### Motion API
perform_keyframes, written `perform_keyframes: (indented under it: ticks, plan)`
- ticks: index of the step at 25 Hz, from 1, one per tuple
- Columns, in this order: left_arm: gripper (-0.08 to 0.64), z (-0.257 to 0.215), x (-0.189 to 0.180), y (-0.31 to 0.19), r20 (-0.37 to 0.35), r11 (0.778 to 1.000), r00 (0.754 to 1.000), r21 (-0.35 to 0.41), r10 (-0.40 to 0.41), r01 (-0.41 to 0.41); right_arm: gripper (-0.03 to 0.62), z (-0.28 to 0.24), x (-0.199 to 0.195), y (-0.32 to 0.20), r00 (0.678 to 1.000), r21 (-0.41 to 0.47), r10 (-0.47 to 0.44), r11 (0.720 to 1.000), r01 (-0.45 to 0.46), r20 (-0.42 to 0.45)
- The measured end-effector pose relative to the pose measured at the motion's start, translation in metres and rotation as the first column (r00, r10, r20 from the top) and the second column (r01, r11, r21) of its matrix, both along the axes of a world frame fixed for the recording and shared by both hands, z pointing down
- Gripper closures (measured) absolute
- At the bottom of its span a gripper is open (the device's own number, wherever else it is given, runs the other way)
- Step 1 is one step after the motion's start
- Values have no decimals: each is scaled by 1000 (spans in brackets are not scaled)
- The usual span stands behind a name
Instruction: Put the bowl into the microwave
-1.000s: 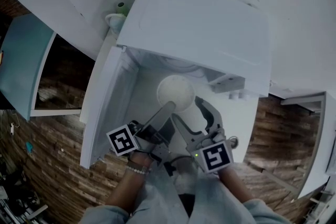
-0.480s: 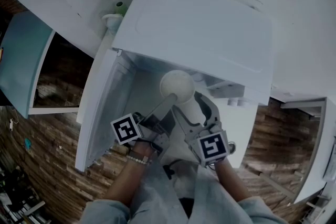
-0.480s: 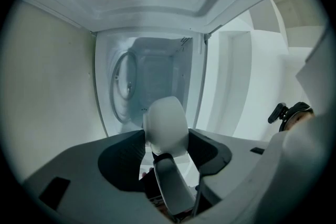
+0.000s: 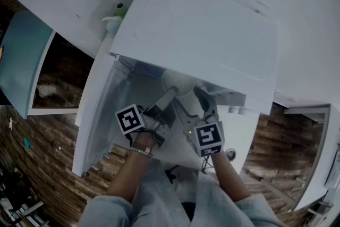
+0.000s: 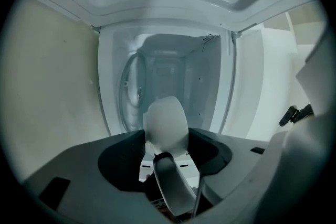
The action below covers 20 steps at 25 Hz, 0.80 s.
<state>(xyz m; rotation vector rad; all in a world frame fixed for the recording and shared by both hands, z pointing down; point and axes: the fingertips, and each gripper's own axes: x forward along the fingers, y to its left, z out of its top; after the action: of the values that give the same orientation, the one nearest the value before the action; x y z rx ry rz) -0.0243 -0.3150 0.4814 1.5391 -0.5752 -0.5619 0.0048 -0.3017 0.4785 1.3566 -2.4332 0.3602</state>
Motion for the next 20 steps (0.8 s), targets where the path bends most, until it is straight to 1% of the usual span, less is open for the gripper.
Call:
perform_keyframes:
  ticks: [8, 13, 16, 20]
  plan:
    - [316, 17, 2, -16, 29, 999, 999, -30, -17, 18, 310, 15, 2, -18, 1000, -14, 1, 1000, -1, -12]
    - [316, 29, 3, -22, 52, 998, 998, -59, -18, 21, 310, 26, 4, -23, 1000, -47, 2, 999, -3, -31]
    - [316, 33, 4, -25, 50, 997, 999, -74, -21, 25, 310, 28, 3, -28, 1000, -50, 9, 999, -10, -28]
    - [316, 38, 6, -29, 54, 996, 998, -87, -17, 21, 310, 35, 6, -31, 998, -64, 3, 998, -7, -55]
